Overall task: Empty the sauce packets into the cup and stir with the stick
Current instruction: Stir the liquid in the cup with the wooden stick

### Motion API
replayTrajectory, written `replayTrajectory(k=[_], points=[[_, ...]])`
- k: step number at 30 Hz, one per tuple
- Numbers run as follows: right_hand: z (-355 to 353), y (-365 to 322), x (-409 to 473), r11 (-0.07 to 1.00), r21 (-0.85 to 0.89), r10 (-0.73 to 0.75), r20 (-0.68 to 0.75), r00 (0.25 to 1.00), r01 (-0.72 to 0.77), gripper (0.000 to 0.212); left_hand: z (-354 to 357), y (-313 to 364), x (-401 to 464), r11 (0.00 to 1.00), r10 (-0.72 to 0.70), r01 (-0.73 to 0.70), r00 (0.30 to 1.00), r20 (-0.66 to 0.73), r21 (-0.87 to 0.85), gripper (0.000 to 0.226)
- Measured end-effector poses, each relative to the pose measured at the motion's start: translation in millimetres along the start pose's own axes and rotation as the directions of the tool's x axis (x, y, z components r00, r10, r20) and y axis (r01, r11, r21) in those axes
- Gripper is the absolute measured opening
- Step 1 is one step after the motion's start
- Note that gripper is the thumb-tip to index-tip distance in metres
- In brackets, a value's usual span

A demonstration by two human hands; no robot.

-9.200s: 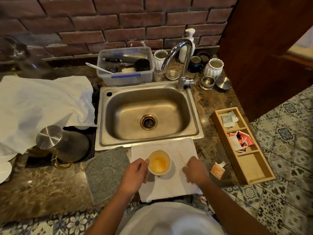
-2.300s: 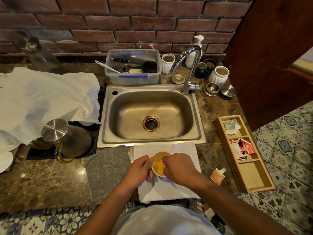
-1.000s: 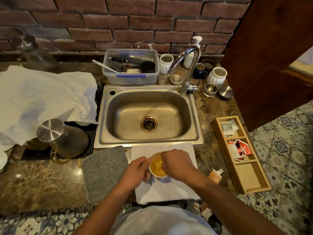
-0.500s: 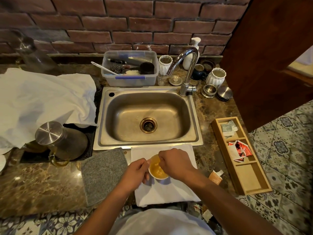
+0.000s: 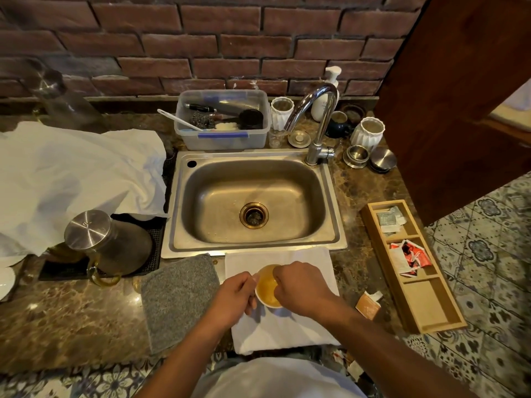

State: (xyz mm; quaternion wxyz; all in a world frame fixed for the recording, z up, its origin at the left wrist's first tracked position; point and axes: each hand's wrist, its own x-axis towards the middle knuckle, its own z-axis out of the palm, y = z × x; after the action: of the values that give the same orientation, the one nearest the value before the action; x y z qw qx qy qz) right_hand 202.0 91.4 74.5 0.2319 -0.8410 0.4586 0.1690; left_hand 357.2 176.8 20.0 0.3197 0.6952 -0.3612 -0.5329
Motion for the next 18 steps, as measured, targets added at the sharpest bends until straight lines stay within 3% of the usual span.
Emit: replayTrajectory(k=[4,10,18], points=[[2,-4,2,1.0,-0.019,-0.017,-0.024,1.0,0.016,0.041,-1,-7,4,1.0,0.019,-0.019,1.0,0.003,-0.008,0.04],[6,0,6,0.998,-0.059,-0.008,-0.043,0.999,0.005,0.057,-1,-8,9,1.0,0.007,-0.007,1.0,0.003,0.009,0.04],[-5,-1,7,0.994,-0.113,-0.014,-0.128,0.992,0.0,0.039,0,-3,7,1.0,0.001,-0.001,1.0,-0.005,0.028,0.042]])
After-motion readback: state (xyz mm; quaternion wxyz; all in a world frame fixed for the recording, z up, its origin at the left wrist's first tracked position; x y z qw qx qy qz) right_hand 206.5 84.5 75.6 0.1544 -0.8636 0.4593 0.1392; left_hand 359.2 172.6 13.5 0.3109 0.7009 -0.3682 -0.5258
